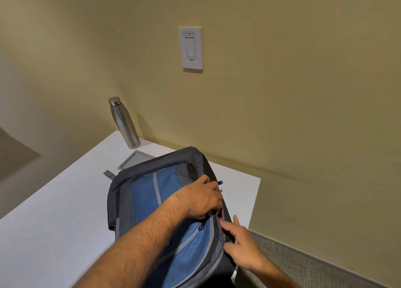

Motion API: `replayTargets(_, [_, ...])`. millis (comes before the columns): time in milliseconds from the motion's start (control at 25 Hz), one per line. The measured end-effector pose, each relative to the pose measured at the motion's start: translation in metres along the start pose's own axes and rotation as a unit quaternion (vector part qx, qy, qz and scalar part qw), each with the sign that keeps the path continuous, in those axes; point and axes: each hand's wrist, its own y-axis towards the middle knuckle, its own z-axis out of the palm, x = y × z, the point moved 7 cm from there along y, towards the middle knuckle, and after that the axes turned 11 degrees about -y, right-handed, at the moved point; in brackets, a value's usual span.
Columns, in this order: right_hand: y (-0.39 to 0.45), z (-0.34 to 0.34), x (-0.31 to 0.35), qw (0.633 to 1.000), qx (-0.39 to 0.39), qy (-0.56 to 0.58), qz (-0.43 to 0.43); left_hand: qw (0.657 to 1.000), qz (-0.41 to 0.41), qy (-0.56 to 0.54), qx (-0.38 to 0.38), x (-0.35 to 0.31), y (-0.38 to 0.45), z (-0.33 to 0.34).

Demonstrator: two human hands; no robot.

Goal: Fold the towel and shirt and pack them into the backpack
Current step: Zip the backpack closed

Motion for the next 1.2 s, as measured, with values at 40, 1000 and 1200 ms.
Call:
replayTargets(40, [0.003, 0.003, 0.003, 0.999, 0.02, -0.02, -0.018, 1.0, 0.0, 0.003, 0.001, -0.001, 0.0, 0.001])
replayTargets(1000, [-0.033, -0.021, -0.044, 0.986, -0.138, -0.084, -0.047, 0.93, -0.265, -0.235, -0.096, -0.065, -0.038, 0.03])
replayTargets(1200, [-0.048, -0.03, -0.036, 0.964, -0.191, -0.126, -0.136, 0.945, -0.253, -0.196, -0.061, -0.092, -0.033, 0.03])
